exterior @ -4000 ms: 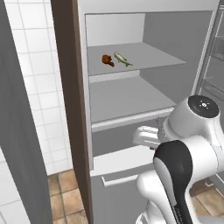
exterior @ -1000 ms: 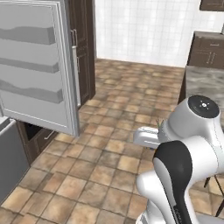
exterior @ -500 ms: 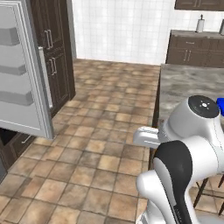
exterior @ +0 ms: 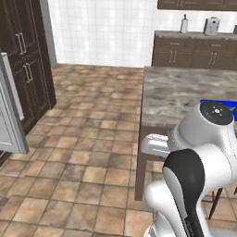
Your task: Gather the broccoli and carrot from the fridge and place them on a tray on the dining counter. Then gather the fish and chicken drumstick from the fridge and place them on the other tray.
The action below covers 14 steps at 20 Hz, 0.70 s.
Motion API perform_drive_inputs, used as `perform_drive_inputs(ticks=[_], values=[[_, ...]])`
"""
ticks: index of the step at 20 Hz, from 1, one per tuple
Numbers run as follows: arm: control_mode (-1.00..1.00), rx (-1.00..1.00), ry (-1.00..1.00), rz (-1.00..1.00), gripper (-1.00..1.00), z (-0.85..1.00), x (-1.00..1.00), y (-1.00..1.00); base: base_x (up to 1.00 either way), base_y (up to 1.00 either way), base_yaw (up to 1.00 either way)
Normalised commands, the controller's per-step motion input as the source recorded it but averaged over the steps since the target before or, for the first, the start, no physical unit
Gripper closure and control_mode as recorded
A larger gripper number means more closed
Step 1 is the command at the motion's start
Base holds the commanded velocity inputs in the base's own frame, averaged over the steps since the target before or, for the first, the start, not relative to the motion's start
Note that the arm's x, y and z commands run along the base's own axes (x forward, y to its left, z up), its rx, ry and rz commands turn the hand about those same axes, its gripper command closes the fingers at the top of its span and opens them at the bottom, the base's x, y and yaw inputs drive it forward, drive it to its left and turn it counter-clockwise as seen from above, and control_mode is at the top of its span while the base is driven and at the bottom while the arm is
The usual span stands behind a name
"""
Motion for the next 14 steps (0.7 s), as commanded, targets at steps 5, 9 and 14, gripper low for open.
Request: perform_drive_inputs(ticks=[5, 9, 14], values=[[1.00, 0.00, 0.00, 0.00, 1.00, 0.00, 0.00, 0.00, 0.26, -0.47, -0.26], [1.00, 0.00, 0.00, 0.00, 1.00, 0.00, 0.00, 0.00, 0.38, -0.50, -0.23], [1.00, 0.00, 0.00, 0.00, 1.00, 0.00, 0.00, 0.00, 0.51, -0.45, -0.23]])
